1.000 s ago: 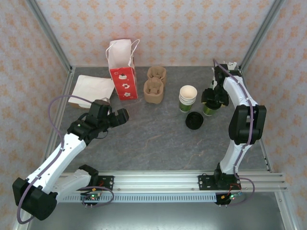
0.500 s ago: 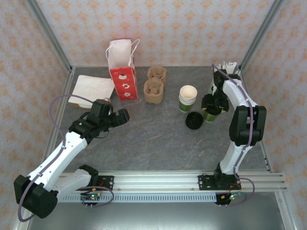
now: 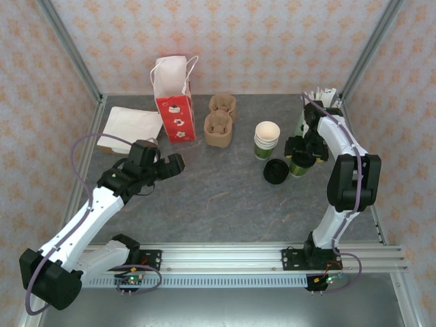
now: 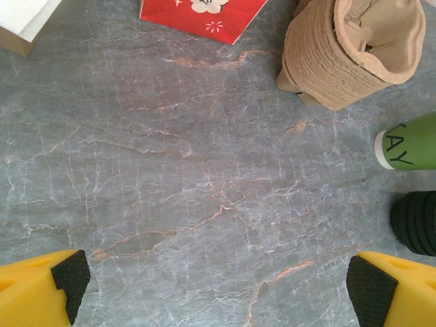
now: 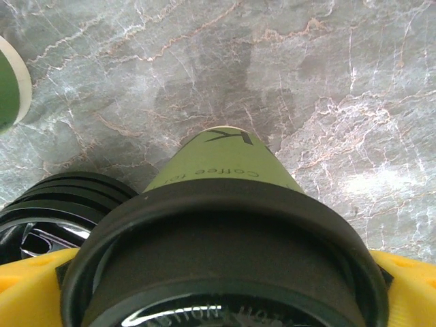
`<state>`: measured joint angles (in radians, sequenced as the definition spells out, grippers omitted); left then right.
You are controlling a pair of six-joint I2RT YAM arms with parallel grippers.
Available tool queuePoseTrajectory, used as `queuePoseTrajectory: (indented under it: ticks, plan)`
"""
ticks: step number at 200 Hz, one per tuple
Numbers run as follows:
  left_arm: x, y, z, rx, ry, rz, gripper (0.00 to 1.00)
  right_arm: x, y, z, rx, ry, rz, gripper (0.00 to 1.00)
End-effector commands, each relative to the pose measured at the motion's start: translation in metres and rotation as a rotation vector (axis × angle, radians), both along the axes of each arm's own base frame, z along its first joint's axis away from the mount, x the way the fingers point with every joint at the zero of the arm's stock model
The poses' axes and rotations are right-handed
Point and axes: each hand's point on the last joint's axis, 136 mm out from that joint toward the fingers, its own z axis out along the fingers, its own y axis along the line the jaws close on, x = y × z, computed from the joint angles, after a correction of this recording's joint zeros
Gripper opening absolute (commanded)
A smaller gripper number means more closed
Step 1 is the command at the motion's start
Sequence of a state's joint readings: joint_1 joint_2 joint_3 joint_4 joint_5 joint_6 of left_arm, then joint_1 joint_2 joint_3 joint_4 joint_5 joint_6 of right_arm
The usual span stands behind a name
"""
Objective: Pack the takeout coffee
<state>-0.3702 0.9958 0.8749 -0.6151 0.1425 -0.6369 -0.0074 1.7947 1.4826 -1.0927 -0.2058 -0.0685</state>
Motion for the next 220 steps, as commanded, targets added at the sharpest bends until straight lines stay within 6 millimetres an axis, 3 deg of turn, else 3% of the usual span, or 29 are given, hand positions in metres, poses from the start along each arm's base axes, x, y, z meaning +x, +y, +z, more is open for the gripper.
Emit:
queuePoseTrajectory:
  ticks: [1, 65, 117, 140, 183, 220]
  plan:
    - [0.005, 0.003, 0.015, -0.001, -0.041, 0.006, 1.0, -0.002, -0.005, 0.014, -0.021, -0.042, -0.012, 0.99]
    - [0.004, 0.004, 0.024, 0.007, -0.052, 0.002, 1.0, -0.014, -0.019, 0.042, -0.1, -0.069, -0.049, 0.99]
    - [0.006, 0.003, 0.041, 0.012, -0.074, -0.007, 1.0, -0.024, -0.02, 0.095, -0.097, -0.206, -0.08, 0.99]
    - [0.009, 0.003, 0.05, 0.013, -0.085, -0.01, 1.0, -0.031, -0.007, 0.119, -0.018, -0.291, -0.078, 1.0]
    - [0.016, 0.006, 0.08, 0.037, -0.107, -0.021, 1.0, -0.054, 0.018, 0.156, 0.141, -0.458, -0.083, 0.91]
    - [0.036, 0.026, 0.126, 0.047, -0.159, -0.004, 1.0, -0.07, 0.057, 0.193, 0.402, -0.62, -0.068, 0.84]
